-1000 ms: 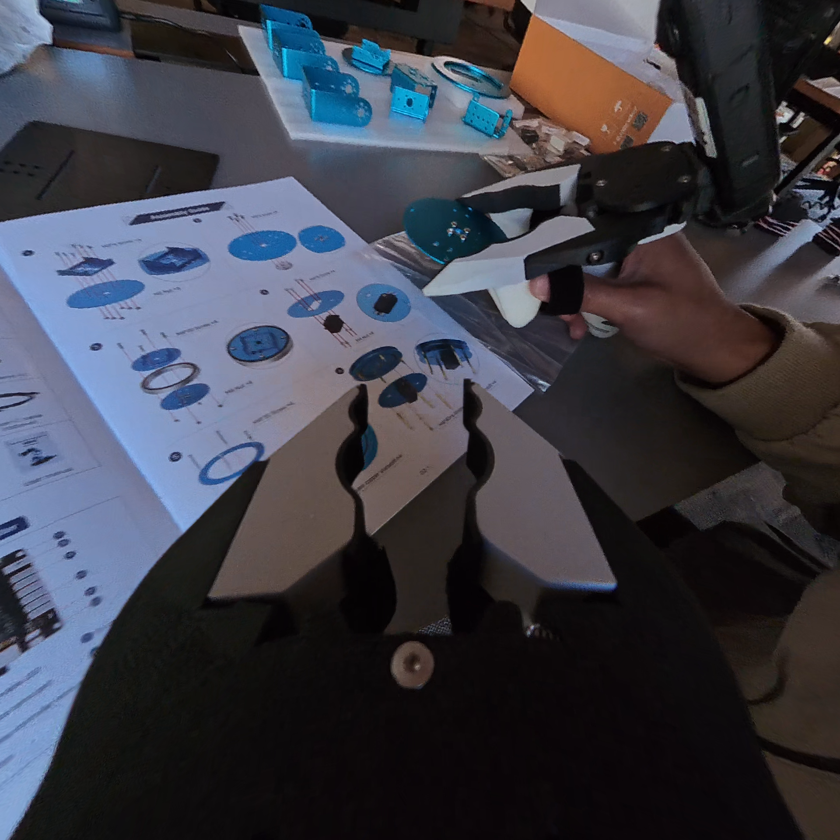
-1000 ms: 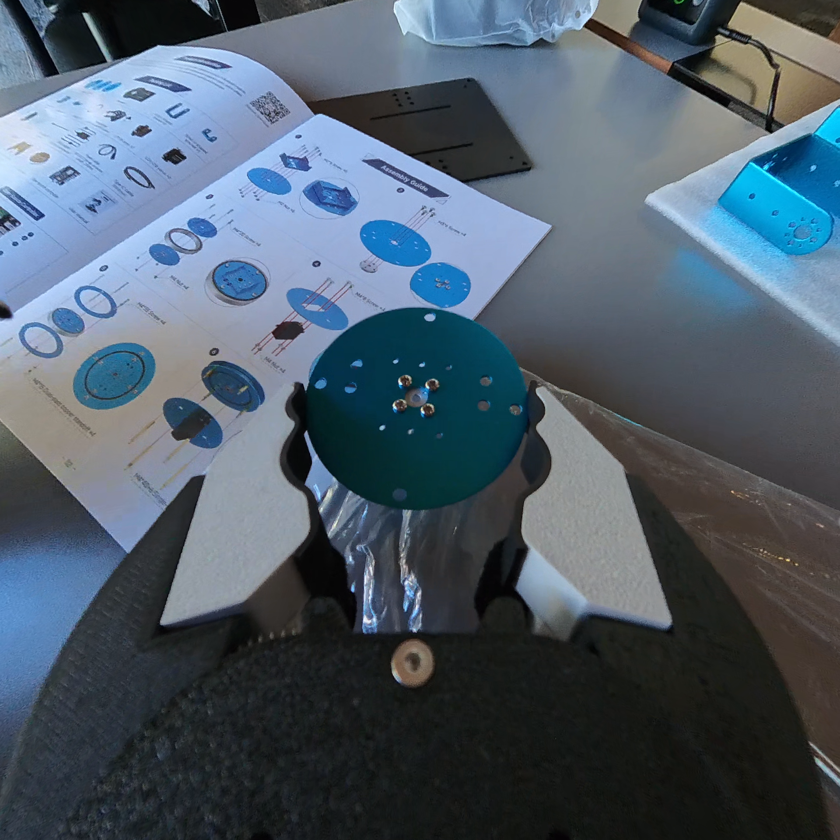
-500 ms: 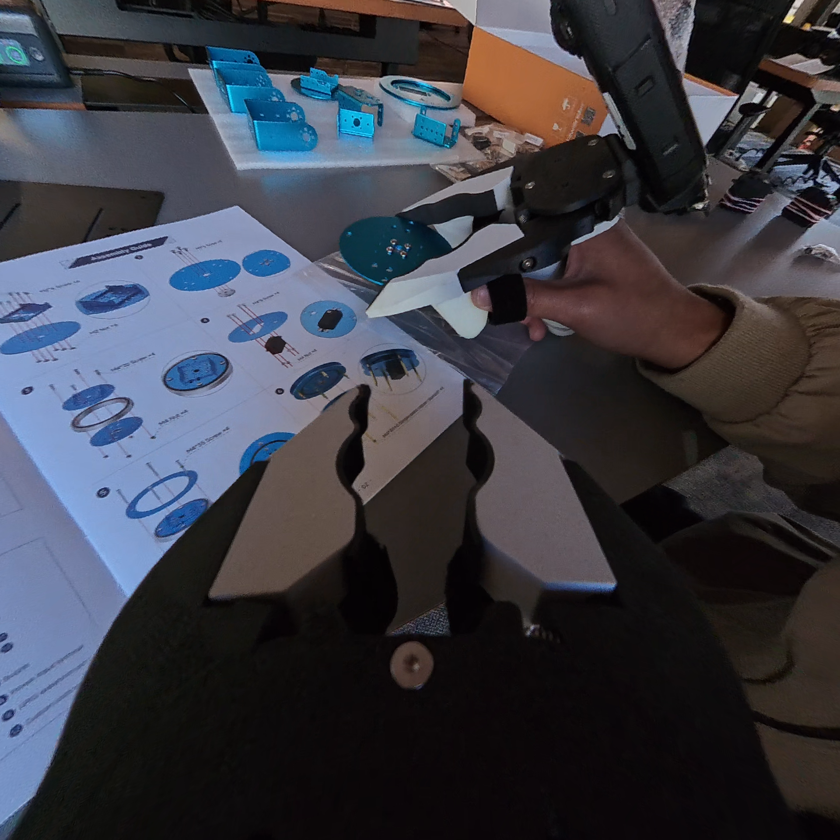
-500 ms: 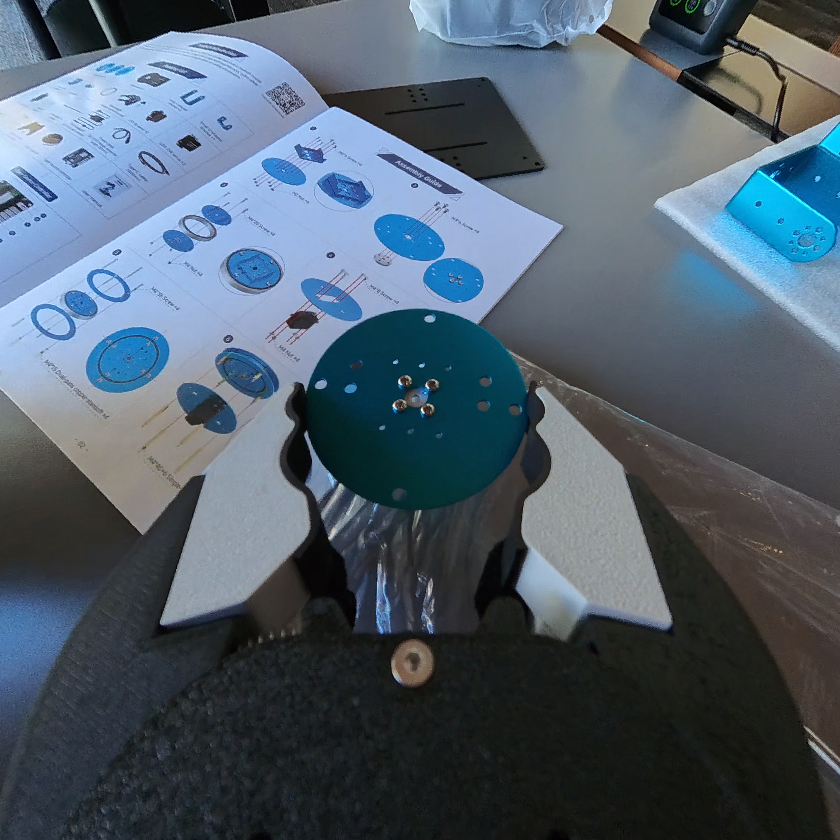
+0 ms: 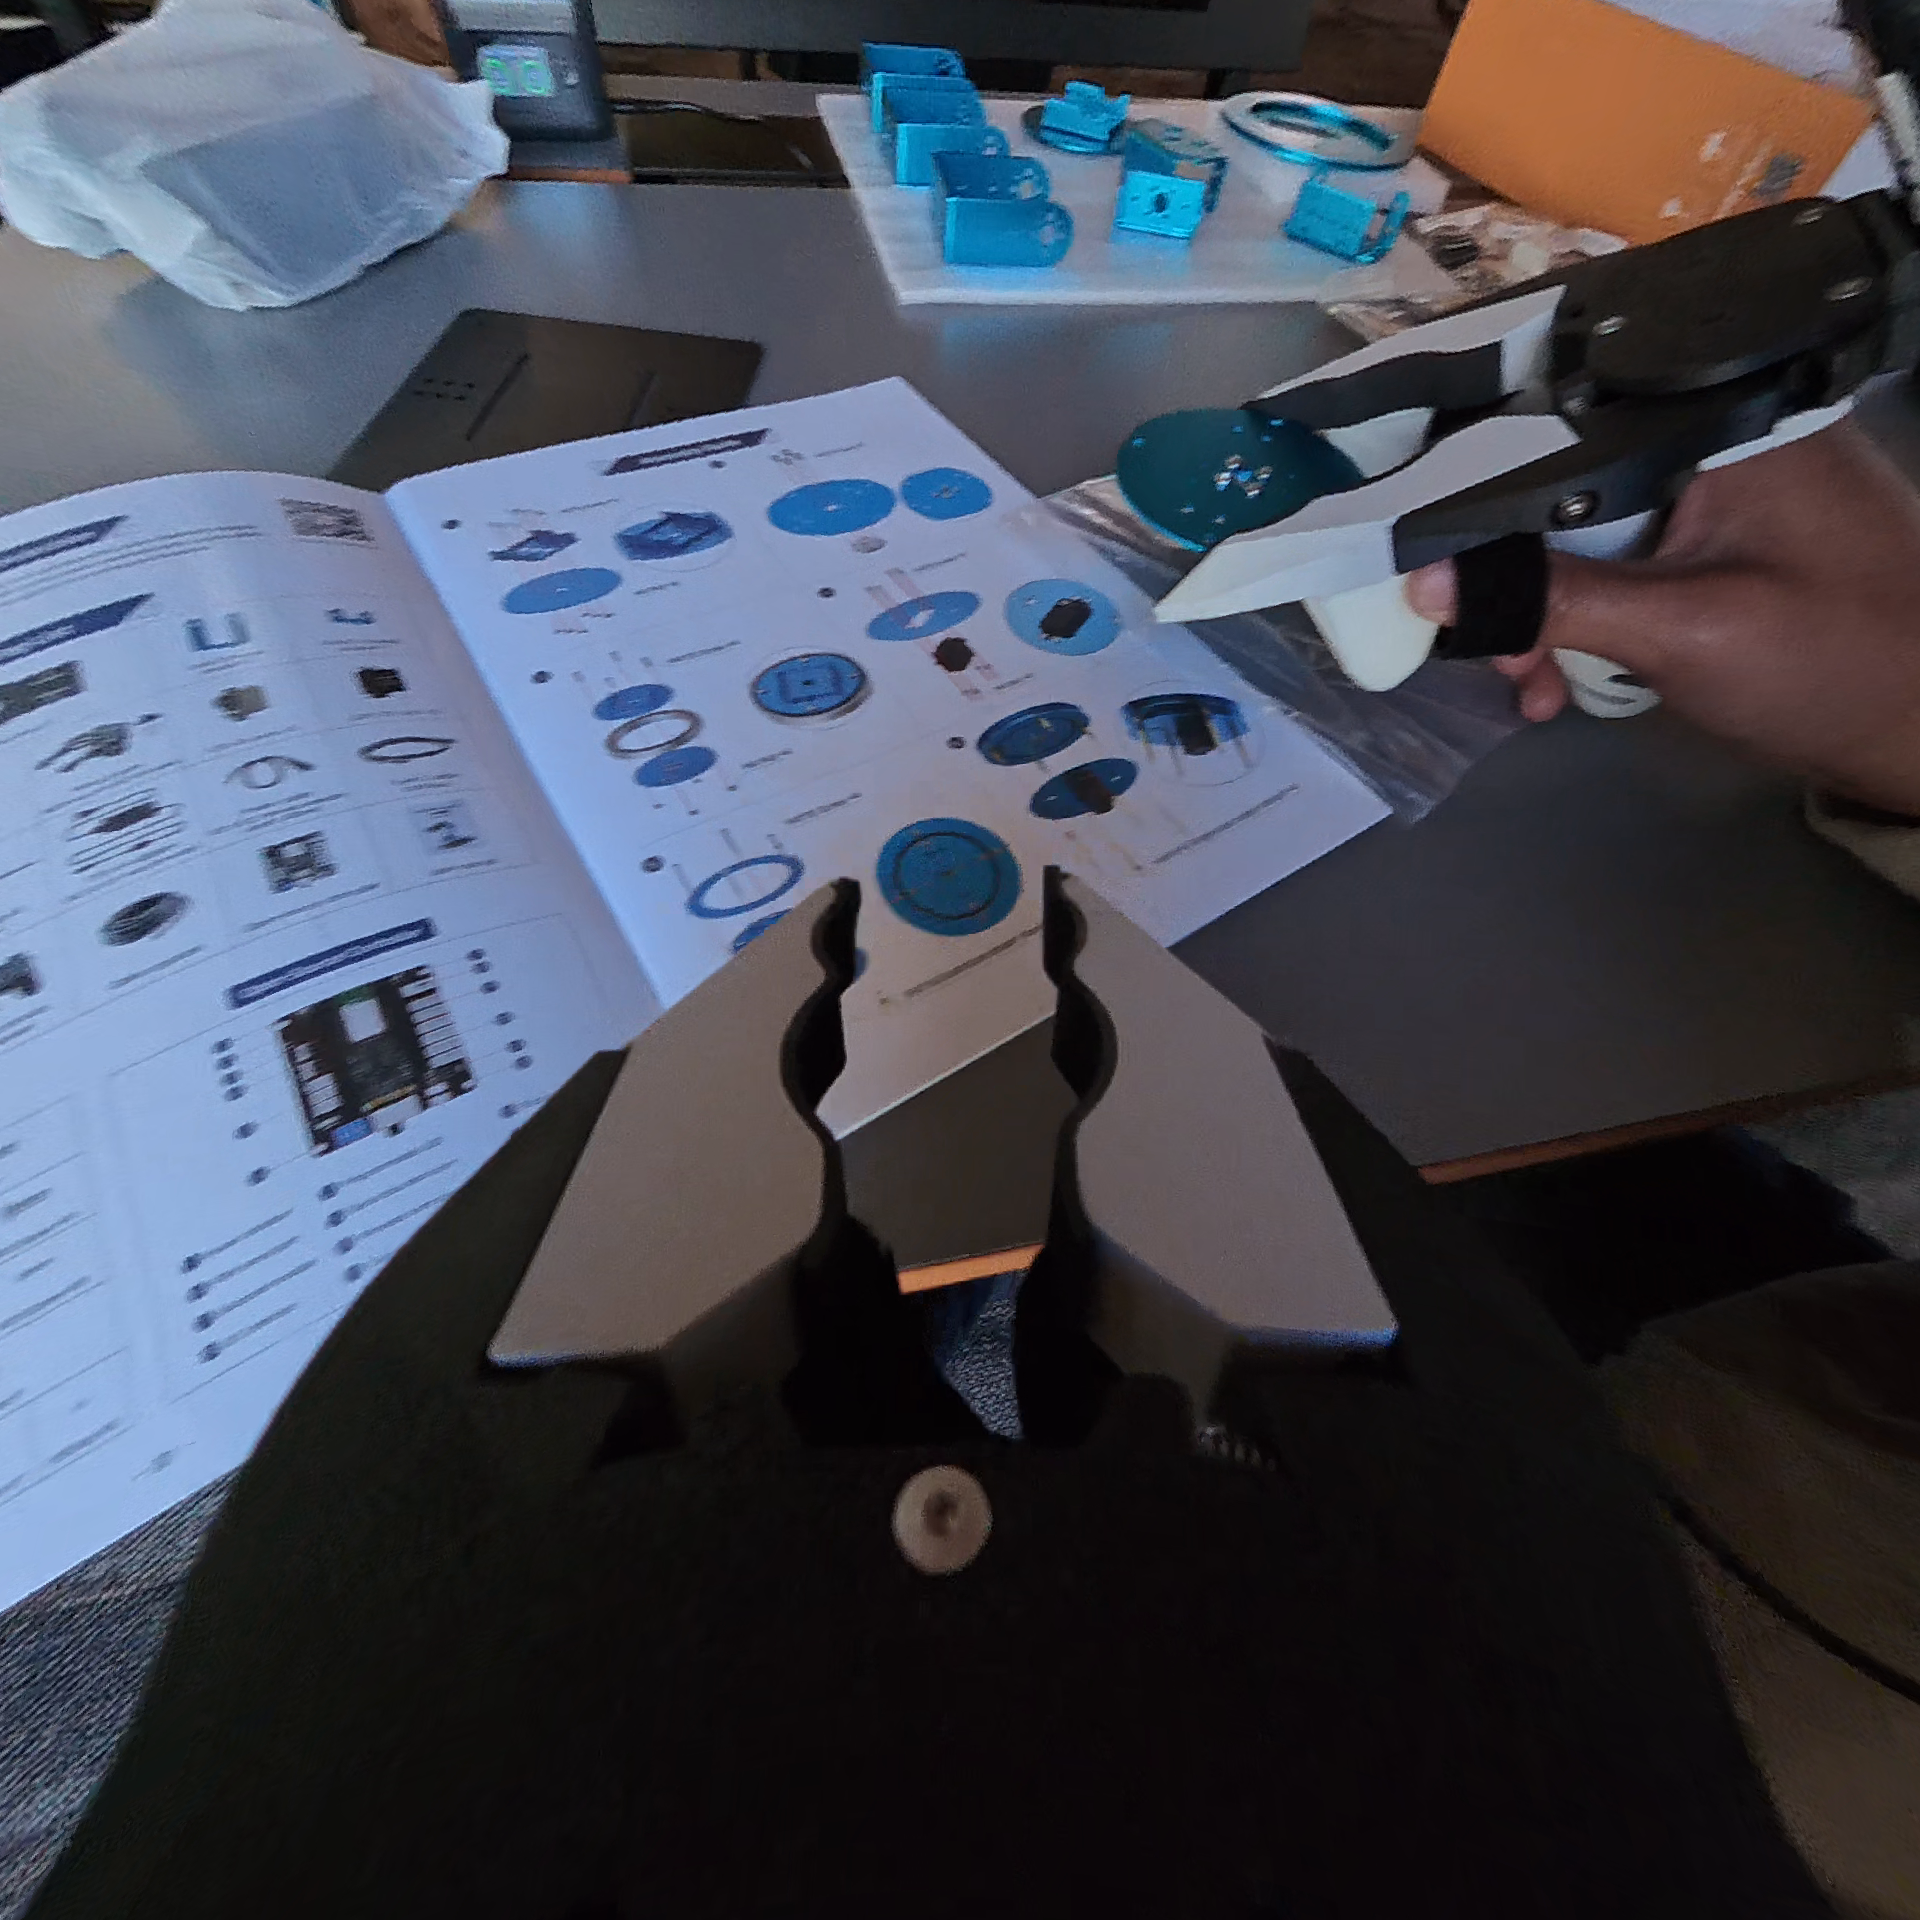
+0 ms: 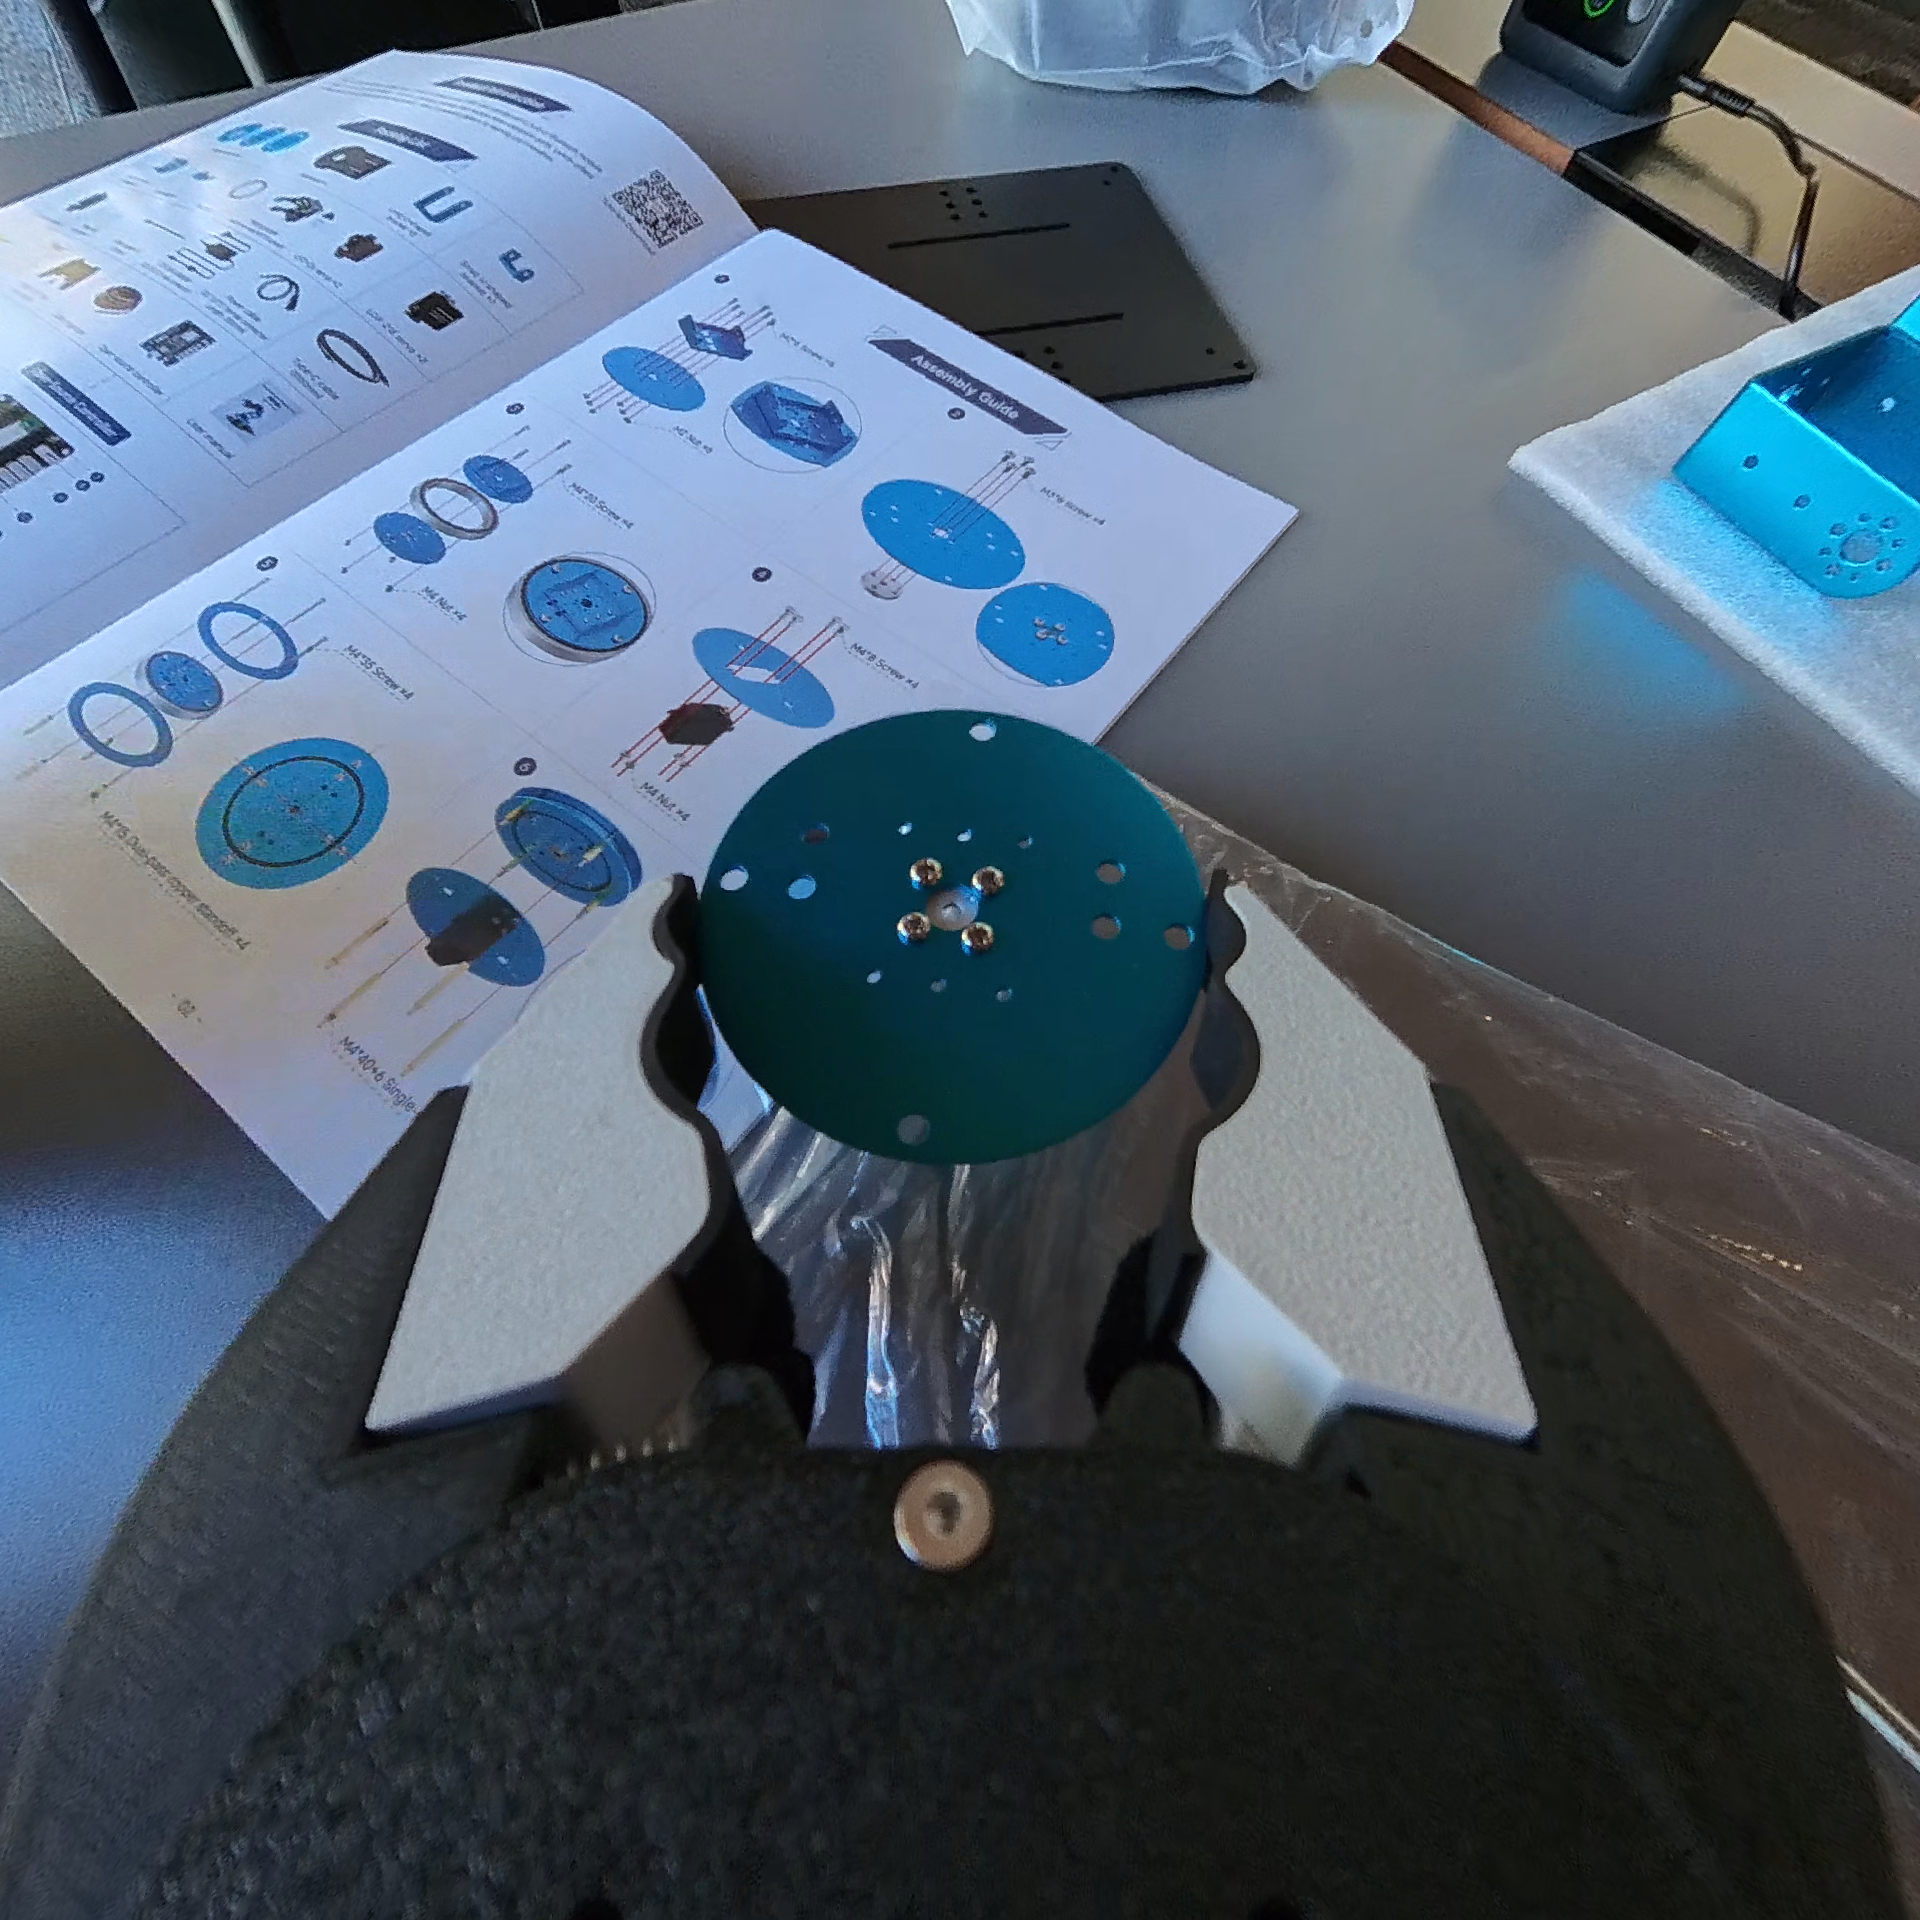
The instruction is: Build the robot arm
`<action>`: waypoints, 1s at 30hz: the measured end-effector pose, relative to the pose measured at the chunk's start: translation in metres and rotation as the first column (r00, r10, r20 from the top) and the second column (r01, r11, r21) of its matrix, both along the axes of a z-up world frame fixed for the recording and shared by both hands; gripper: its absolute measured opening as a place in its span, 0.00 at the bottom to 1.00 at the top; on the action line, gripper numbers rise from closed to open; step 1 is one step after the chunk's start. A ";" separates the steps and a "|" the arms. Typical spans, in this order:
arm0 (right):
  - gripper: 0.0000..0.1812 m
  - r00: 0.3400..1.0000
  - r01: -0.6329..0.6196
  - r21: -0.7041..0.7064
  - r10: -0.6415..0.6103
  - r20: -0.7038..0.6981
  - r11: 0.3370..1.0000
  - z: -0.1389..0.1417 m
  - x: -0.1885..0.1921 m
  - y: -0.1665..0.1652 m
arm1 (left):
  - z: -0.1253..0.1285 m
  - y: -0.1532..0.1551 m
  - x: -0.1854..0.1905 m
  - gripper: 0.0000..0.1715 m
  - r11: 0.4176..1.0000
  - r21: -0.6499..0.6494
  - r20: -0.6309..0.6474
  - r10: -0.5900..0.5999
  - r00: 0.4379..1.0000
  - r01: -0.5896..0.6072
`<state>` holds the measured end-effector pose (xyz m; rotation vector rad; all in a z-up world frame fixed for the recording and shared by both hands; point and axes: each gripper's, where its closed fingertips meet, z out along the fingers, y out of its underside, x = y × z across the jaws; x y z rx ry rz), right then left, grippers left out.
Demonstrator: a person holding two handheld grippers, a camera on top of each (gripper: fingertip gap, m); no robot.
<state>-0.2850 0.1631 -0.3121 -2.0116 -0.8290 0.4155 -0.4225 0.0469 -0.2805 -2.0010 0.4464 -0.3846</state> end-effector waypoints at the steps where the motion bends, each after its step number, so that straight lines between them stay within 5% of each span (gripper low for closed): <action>1: 0.52 1.000 0.001 -0.001 -0.001 0.002 1.000 0.000 0.000 0.000 | -0.002 0.001 -0.008 0.21 1.000 -0.002 -0.020 0.027 0.999 -0.027; 7: 0.52 1.000 0.009 -0.006 -0.009 -0.003 1.000 -0.001 0.002 0.001 | -0.011 0.006 -0.052 0.20 0.982 -0.035 -0.069 0.184 0.980 -0.187; 30: 0.52 0.999 0.048 -0.011 -0.048 -0.024 0.999 0.004 0.015 0.006 | -0.017 -0.002 -0.046 0.21 0.983 -0.060 -0.065 0.168 0.984 -0.172</action>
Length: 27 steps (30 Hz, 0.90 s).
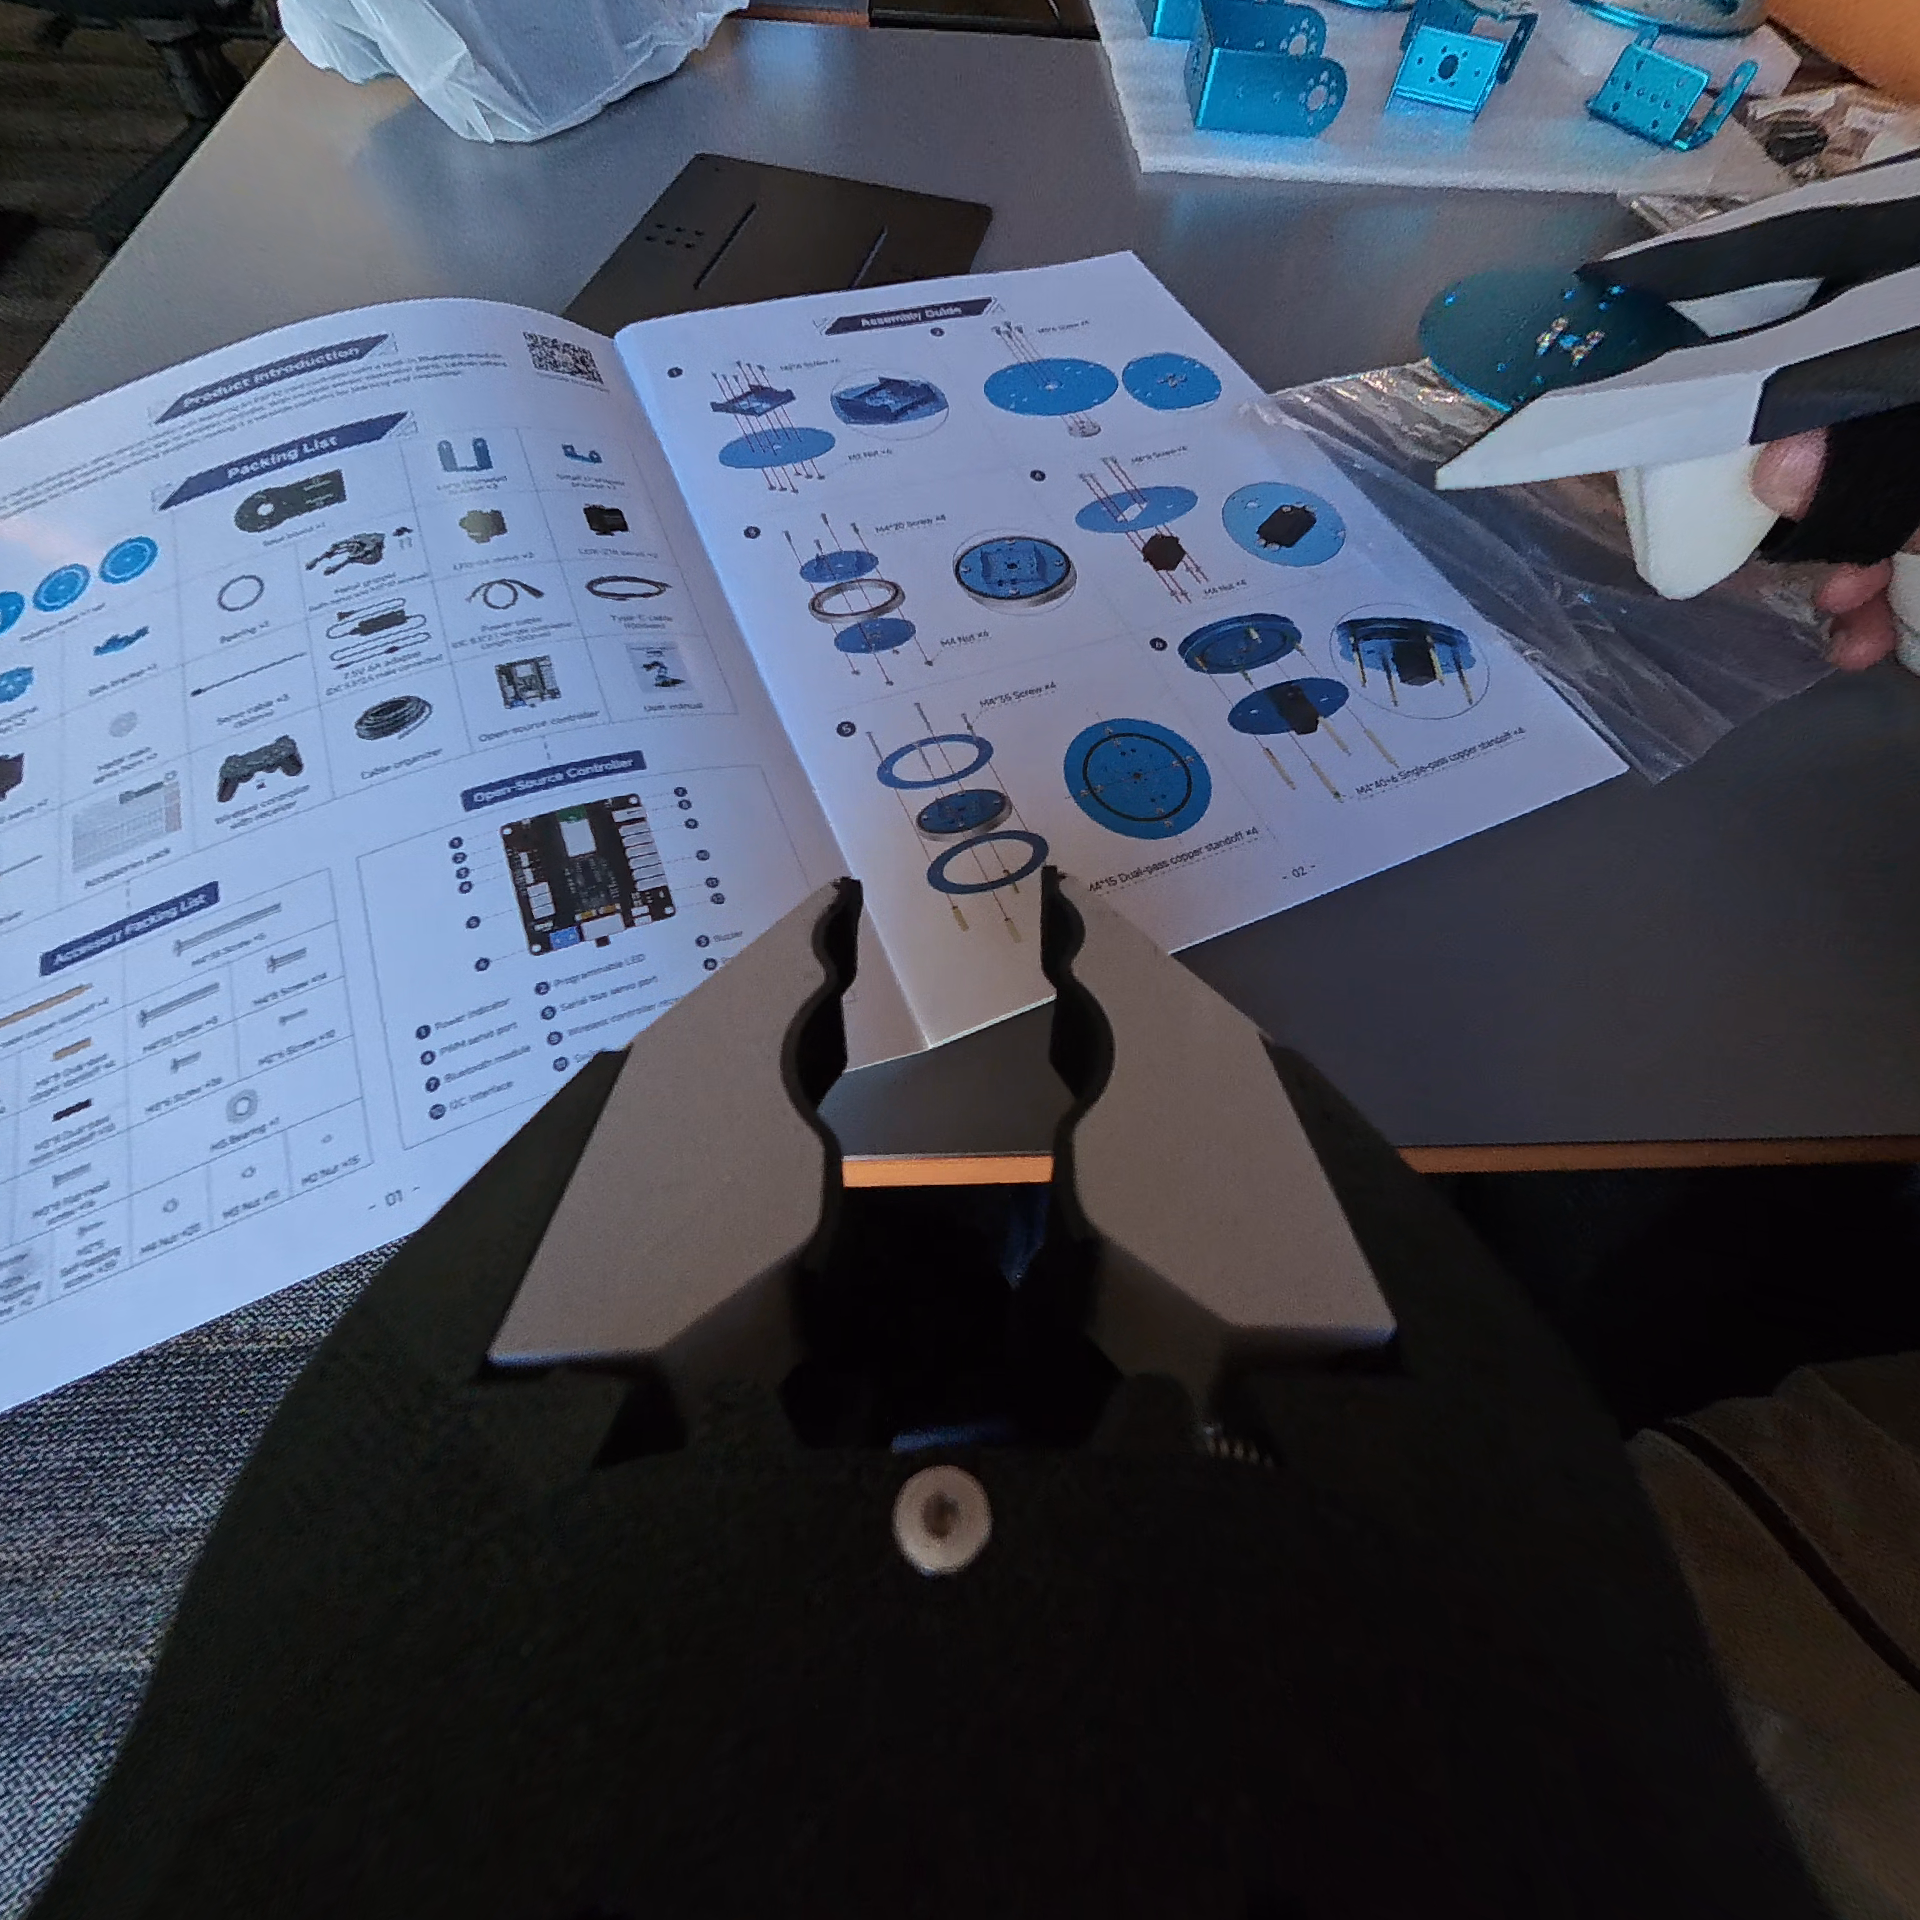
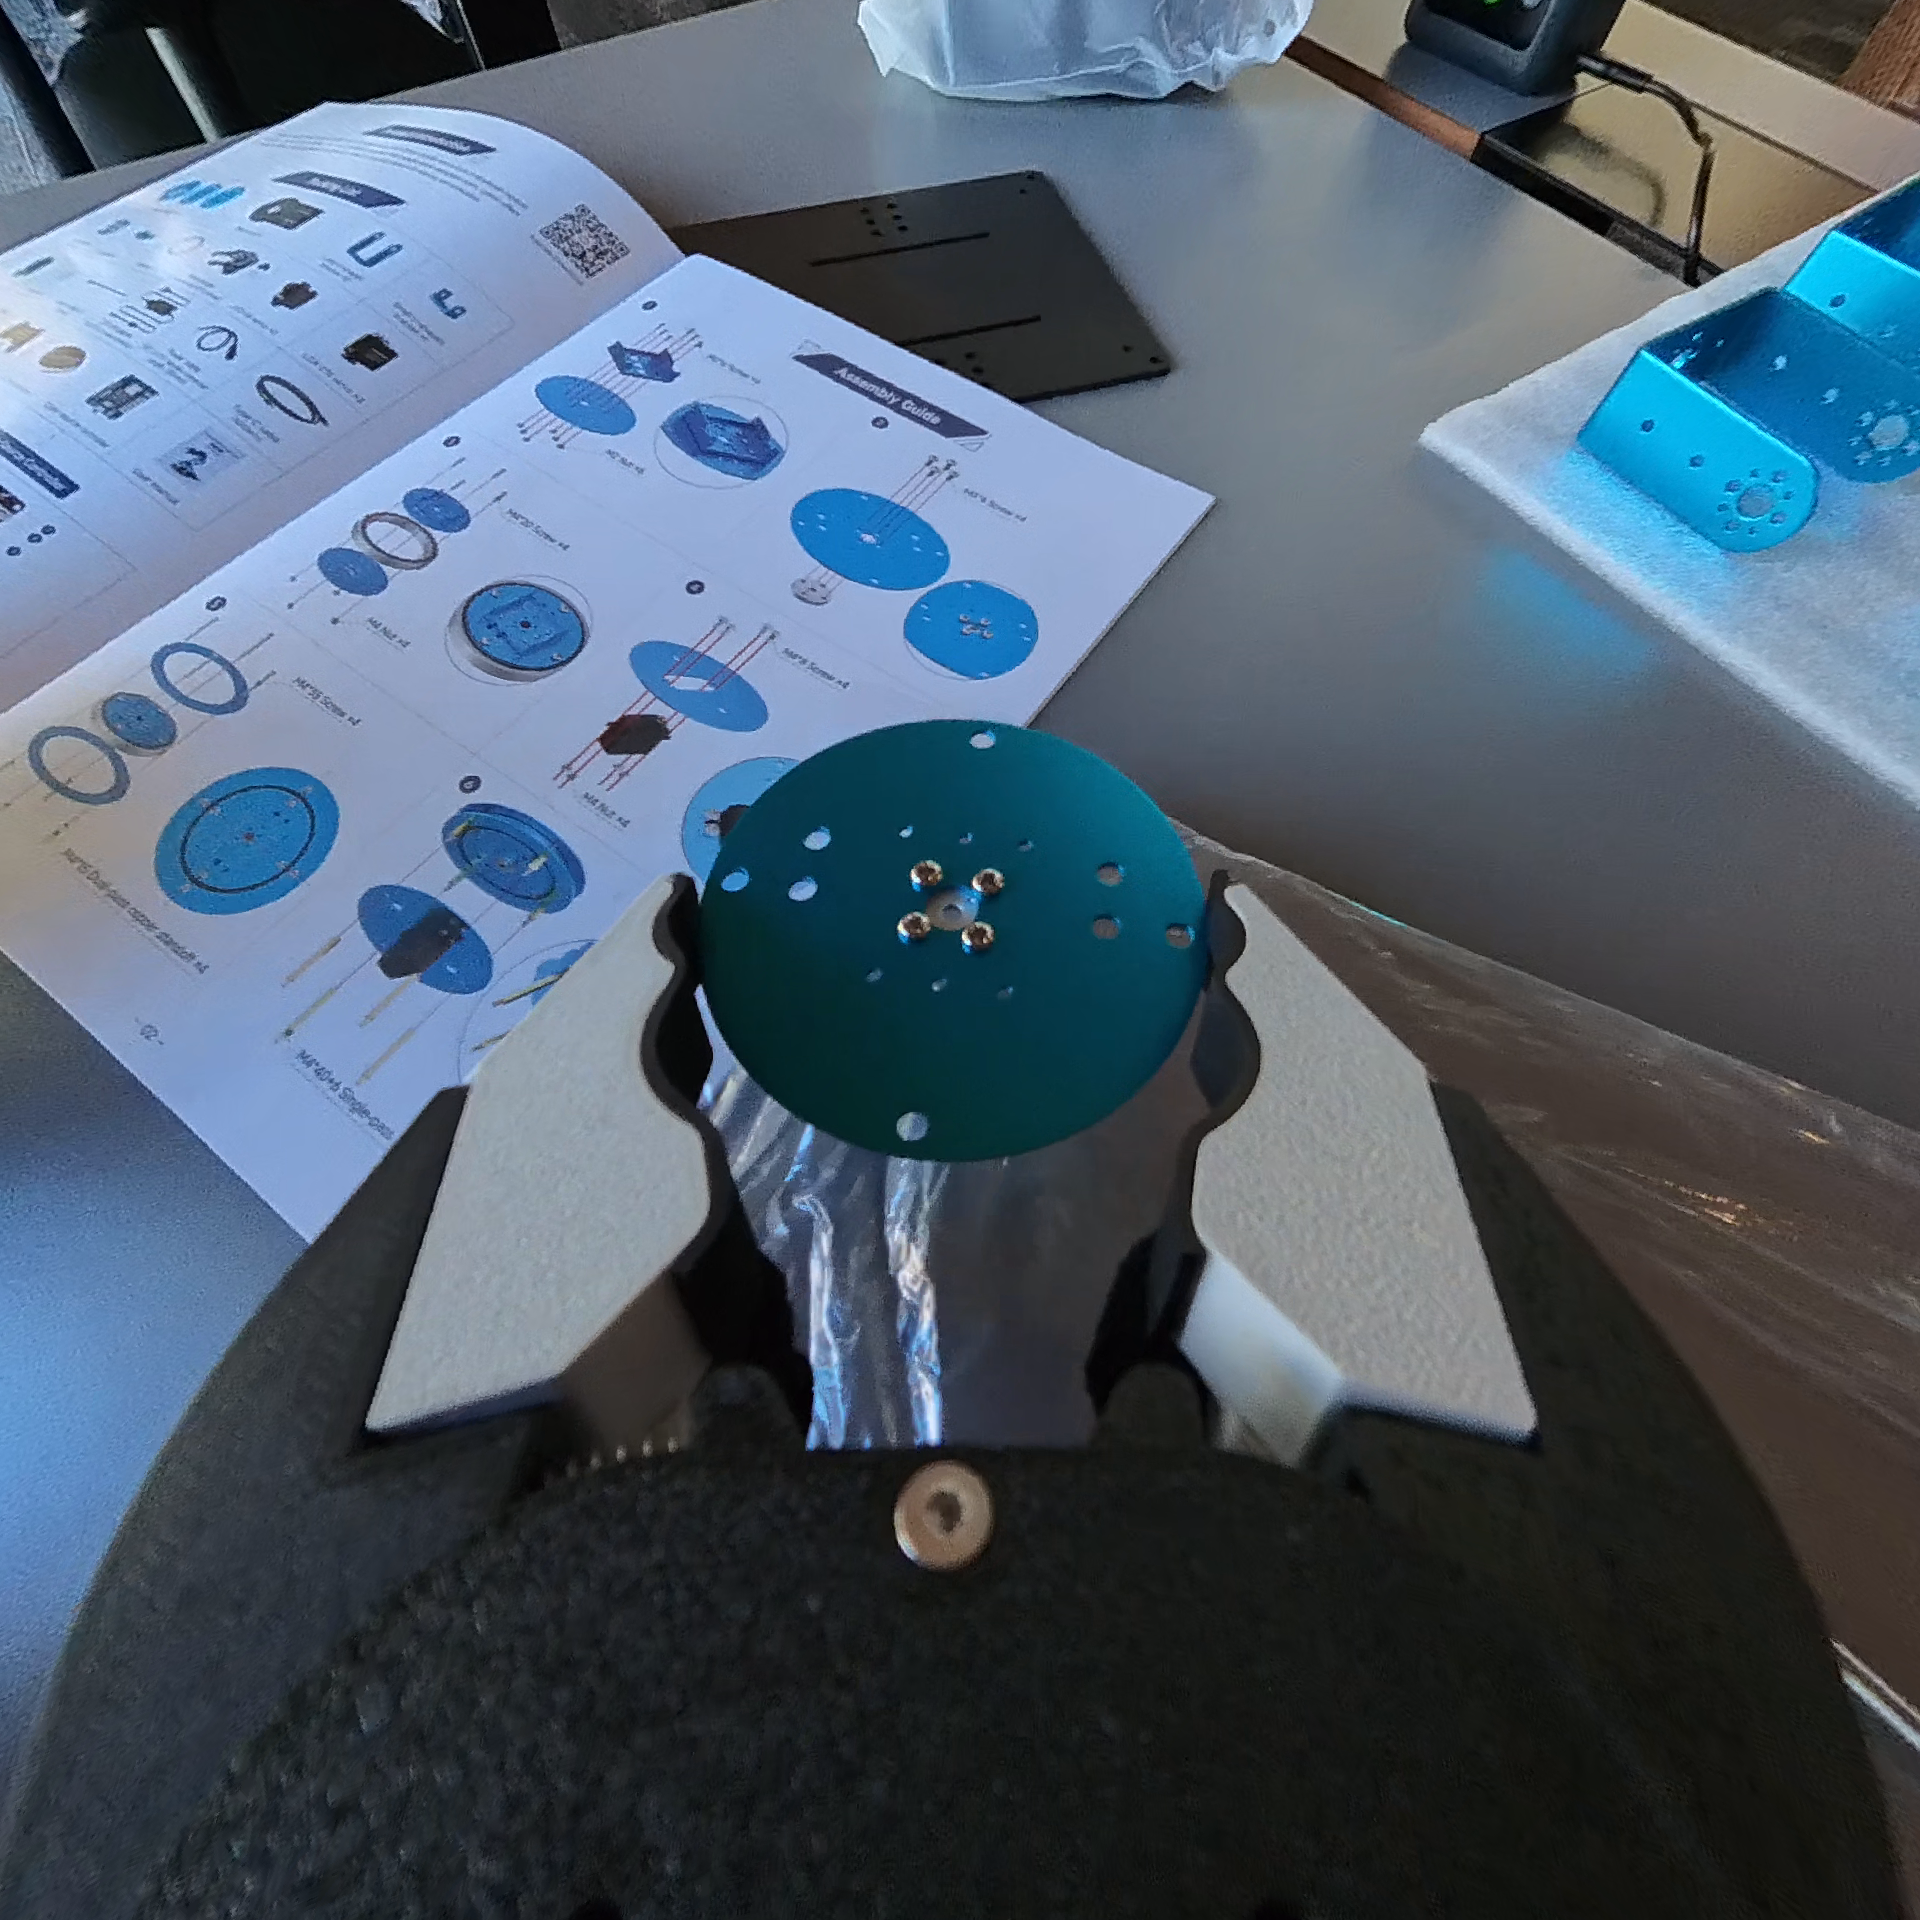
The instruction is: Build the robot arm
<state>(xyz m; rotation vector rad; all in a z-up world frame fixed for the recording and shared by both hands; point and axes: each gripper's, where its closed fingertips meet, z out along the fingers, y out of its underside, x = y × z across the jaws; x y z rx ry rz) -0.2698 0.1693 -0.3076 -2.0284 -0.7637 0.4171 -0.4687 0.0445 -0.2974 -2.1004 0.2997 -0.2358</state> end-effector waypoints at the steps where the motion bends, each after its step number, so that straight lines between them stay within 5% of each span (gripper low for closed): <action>1: 0.52 1.000 -0.002 -0.001 0.002 0.001 1.000 0.000 -0.001 0.000 | 0.000 0.000 0.000 0.21 1.000 -0.001 0.000 -0.002 1.000 0.002; 27: 0.52 1.000 -0.017 -0.012 0.017 0.009 1.000 -0.003 -0.004 -0.003 | -0.006 0.000 0.006 0.21 0.999 -0.016 -0.019 -0.029 0.999 0.029</action>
